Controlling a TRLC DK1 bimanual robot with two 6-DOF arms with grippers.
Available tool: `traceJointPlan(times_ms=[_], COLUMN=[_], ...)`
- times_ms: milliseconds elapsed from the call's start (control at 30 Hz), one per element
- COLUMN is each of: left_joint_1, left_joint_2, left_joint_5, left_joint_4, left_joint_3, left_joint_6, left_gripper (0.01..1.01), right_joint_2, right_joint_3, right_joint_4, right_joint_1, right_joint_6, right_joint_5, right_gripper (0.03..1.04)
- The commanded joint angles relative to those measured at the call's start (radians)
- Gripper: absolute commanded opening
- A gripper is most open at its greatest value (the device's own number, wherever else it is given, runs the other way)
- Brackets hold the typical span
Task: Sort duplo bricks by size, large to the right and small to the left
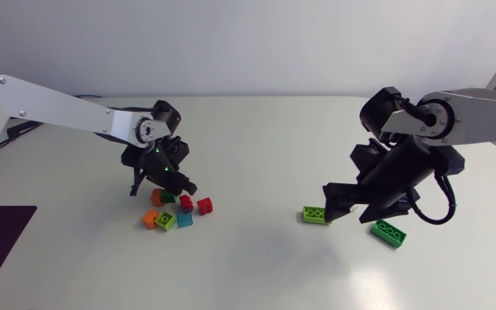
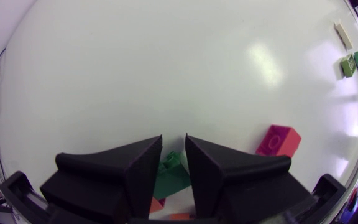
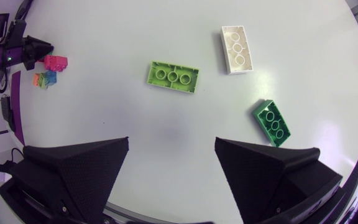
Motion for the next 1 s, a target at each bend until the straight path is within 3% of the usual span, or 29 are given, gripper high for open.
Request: traceJointPlan(times_ms=[0,133,333,500,967], left_joint_1=[0.007,-0.033,-0.186,-0.283,-0.246], left_joint_2=[-0.081,-0.129,-0.078,-0.020,-0.049], left_joint_5=[0.000,0.003,0.026,0.029,0.126], left_joint_4=[0.015,0.009,-0.037,-0.038,-0.058], left_joint_3=[-0.051,-0.003,0.121,0.121,-0.031], left_joint_6=[0.022,0.005,-0.006,0.072,0.207], left_gripper=[0.287,0.287,0.287,0.287,0.287], right_joint_2=[-0.013,-0.010,-0.016,-0.022,-0.025], right_joint_3=[-0.027,-0.030,-0.041,-0.050,-0.056], right_joint_4=[-0.005,0.000,0.000,-0.002,0.000], right_joint_1=[0.012,0.013,0.007,-0.006,0.001], right_joint_6=[0.029,0.030,0.026,0.018,0.021], right_joint_5=[-0.005,-0.005,-0.005,-0.005,-0.005], right_gripper=[1.00,1.00,1.00,1.00,1.00])
